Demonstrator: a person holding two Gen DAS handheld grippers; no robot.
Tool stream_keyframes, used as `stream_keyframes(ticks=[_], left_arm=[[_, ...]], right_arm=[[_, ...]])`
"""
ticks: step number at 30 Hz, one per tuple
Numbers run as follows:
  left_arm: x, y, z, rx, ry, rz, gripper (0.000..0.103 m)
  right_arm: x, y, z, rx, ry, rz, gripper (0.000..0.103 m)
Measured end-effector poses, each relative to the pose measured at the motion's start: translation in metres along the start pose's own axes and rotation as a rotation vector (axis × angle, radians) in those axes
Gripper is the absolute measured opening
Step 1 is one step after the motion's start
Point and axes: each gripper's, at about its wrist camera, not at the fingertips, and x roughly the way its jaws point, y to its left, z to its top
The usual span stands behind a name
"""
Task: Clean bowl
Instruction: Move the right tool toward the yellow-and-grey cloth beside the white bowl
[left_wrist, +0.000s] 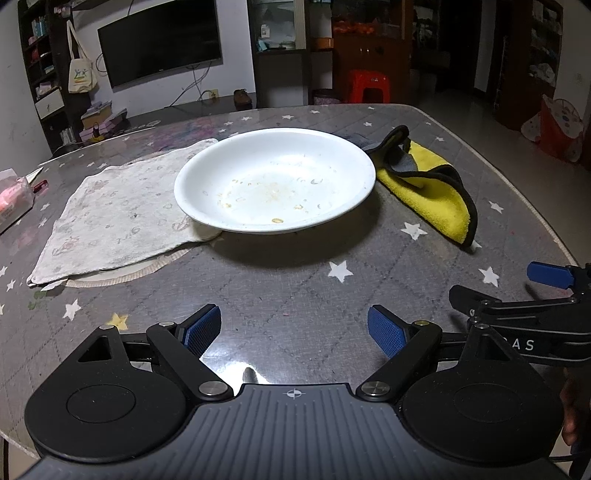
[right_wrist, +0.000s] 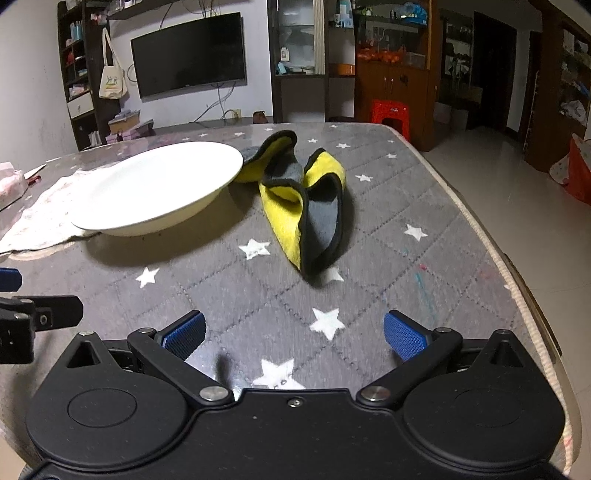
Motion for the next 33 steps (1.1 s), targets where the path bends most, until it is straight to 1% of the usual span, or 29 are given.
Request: stream_keyframes(ticks=[7,10,19,25,33], left_arm=[[0.002,0.001,0.001,0.006,0.011,-0.006,0.088],[0.004,0.003,0.002,0.0,0.019,-0.004,0.088],[0.016,0.009,0.01,-0.007,0.037,0.0,0.088],[0.026,0.013,0.015,-0.016,0.068,0.005,0.088],[0.031,0.019,0.02,-0.015,0.081,0.017,0.088]], right_arm=[[0.009,-0.001,-0.002,0.003,0.048,0.003,0.103],[0.01,-0.001,-0.002,-0.004,0.055,0.0,0.103],[0.009,0.003,-0.004,-0.018,0.056,-0.017,0.103],[0.014,0.001,-0.002,-0.012,0.063,-0.014,0.103],[0.013,0.0,-0.004,-0.015,0.052,-0.01,0.103]])
